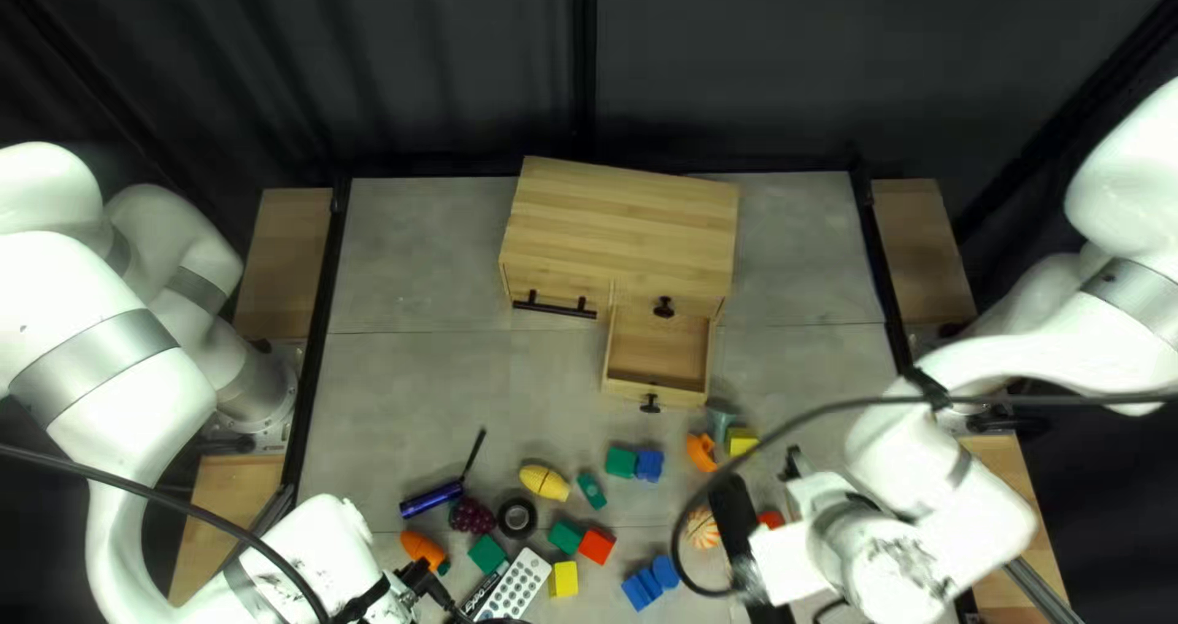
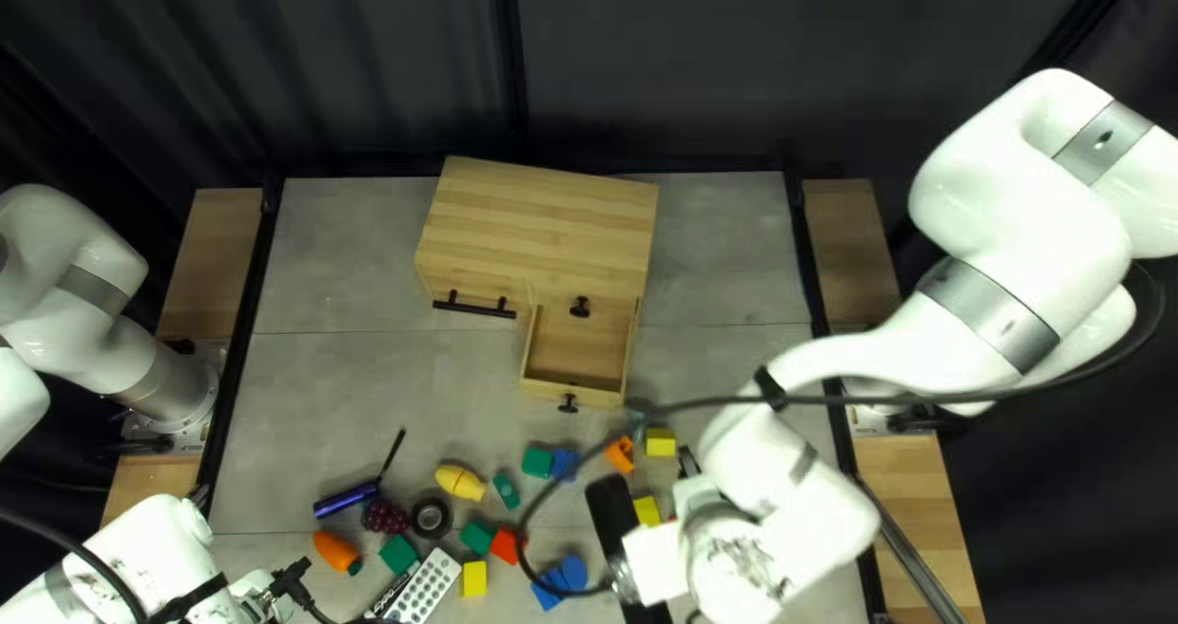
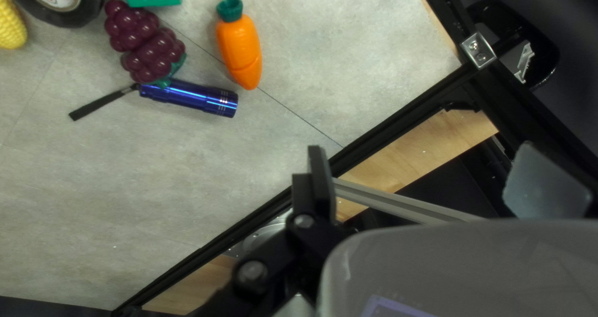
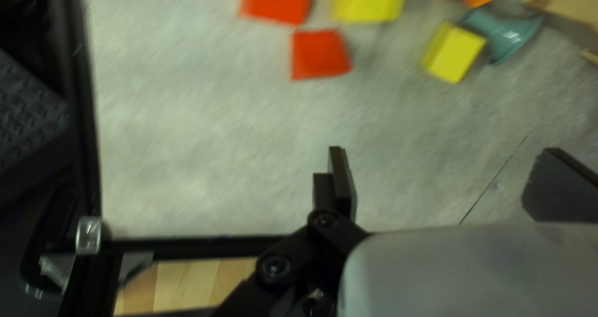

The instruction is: Open drawers and place objects into drawer and close

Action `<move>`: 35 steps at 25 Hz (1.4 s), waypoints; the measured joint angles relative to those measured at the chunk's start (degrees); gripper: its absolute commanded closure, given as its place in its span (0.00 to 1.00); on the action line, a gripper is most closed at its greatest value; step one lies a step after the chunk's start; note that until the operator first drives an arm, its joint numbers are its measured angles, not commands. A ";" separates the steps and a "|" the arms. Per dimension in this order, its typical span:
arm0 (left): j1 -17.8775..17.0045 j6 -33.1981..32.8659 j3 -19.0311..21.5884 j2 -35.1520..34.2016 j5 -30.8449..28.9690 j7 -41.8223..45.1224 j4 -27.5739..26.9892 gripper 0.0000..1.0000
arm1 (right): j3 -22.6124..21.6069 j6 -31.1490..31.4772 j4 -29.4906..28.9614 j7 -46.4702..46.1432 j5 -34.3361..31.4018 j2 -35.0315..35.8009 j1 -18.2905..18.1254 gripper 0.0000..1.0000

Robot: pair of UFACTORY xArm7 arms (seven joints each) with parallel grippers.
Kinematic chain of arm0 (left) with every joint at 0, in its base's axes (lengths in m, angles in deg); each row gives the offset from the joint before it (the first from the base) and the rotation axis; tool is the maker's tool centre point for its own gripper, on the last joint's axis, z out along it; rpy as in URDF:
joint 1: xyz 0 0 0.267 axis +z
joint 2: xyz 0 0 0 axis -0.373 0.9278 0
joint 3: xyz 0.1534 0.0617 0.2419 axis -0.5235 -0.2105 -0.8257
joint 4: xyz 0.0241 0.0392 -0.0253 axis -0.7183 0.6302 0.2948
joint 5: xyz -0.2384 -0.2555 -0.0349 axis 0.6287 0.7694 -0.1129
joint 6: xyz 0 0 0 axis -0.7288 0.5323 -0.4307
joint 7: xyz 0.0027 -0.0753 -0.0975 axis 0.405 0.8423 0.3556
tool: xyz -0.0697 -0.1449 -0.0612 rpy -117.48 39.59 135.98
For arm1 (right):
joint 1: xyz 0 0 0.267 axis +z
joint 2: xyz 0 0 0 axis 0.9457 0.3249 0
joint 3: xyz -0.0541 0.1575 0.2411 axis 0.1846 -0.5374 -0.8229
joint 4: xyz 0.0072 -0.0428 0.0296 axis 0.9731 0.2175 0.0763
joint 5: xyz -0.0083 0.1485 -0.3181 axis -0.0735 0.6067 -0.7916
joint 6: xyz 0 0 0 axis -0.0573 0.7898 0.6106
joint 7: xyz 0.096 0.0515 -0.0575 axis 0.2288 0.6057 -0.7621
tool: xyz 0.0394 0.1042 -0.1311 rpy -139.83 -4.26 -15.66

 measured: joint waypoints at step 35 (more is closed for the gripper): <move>0.00 0.00 0.00 0.00 0.00 0.00 0.00 0.00 | -4.18 -5.69 -0.31 5.12 1.49 5.65 4.55 0.00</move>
